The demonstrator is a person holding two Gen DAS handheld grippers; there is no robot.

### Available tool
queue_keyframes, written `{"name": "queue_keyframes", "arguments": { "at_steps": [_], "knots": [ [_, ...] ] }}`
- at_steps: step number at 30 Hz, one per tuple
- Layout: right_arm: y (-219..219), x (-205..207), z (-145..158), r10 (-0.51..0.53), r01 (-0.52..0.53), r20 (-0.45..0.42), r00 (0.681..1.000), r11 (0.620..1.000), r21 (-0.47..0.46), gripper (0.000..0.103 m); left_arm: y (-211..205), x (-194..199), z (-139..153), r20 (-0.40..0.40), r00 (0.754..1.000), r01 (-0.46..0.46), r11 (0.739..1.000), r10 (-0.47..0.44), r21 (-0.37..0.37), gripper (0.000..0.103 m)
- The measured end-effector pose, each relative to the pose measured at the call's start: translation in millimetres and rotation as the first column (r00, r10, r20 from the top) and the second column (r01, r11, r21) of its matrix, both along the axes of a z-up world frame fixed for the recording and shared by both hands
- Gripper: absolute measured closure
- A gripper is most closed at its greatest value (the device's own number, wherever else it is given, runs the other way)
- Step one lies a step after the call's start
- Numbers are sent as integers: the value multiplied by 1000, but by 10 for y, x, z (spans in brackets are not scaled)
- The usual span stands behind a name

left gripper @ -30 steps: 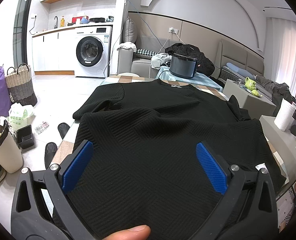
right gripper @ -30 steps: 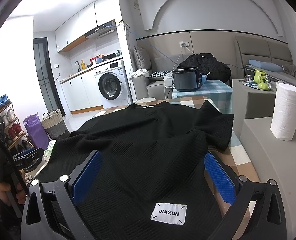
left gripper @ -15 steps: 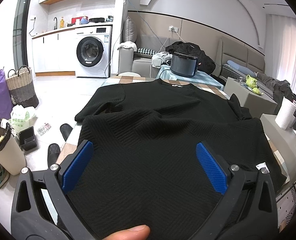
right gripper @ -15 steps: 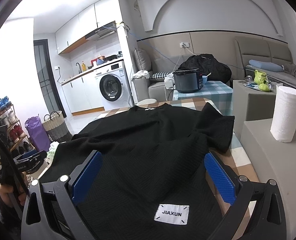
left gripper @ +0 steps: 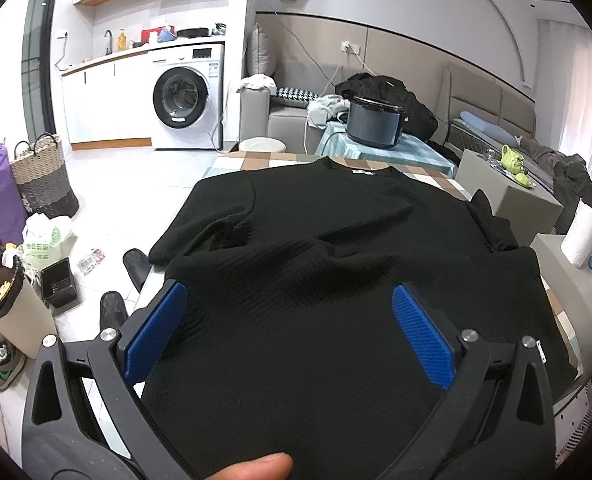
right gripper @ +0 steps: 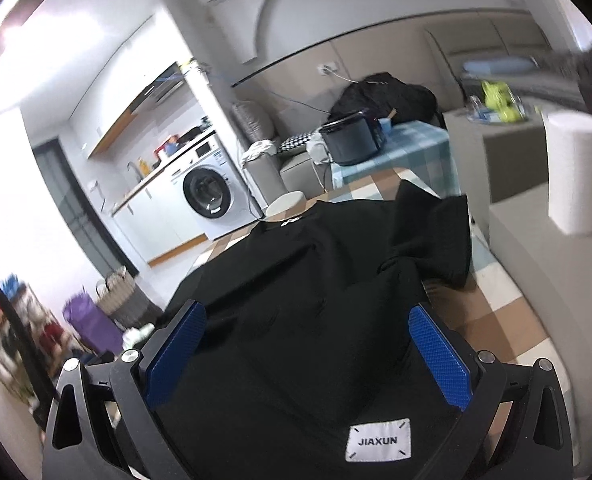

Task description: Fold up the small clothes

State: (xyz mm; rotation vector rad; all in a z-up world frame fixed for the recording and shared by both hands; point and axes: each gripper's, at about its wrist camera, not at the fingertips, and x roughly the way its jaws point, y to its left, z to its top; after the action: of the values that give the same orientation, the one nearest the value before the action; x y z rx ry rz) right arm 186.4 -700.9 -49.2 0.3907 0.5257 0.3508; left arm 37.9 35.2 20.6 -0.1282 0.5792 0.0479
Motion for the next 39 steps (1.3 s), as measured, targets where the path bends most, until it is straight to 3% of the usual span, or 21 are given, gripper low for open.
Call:
{"name": "queue_keyframes", "arguments": {
  "at_steps": [4,8,11,14,22,27,32,34,37,39],
  "knots": [
    [-146,188,-23,-29,31,-32,999,997,75,5,144,129,-1,-3,999,43,999,-43,-30,11],
    [-312,424,-197,-67,94,-178,982,985,147,15,263,318,-11,-20,999,46,998,-46,-33,15],
    [-547,625,-404,-104,173,-282,954,957,232,22,349,487,-6,-34,998,47,998,-48,-47,15],
    [-794,853,-587,-165,277,-381,910,925,259,30,376,672,6,-51,997,49,997,-53,-63,15],
    [-1022,1354,-964,-168,364,-510,844,877,314,32,421,1099,-1,-73,997,26,996,-32,-84,15],
    [-1003,1558,-1062,-181,396,-537,824,862,316,46,356,1279,-77,-91,996,-4,996,-4,-87,16],
    [-1016,1754,-1062,-276,457,-541,794,858,233,82,399,1331,-131,-95,995,-23,996,16,-83,15],
    [-1030,1791,-1032,-310,472,-542,781,862,187,82,412,1351,-137,-93,995,-28,996,20,-86,15],
    [-1080,1779,-911,-357,482,-491,795,863,152,94,458,1366,-170,-96,995,-37,995,28,-88,15],
    [-1091,1757,-775,-379,475,-448,810,872,120,96,495,1375,-191,-94,995,-43,995,35,-92,15]
  ]
}}
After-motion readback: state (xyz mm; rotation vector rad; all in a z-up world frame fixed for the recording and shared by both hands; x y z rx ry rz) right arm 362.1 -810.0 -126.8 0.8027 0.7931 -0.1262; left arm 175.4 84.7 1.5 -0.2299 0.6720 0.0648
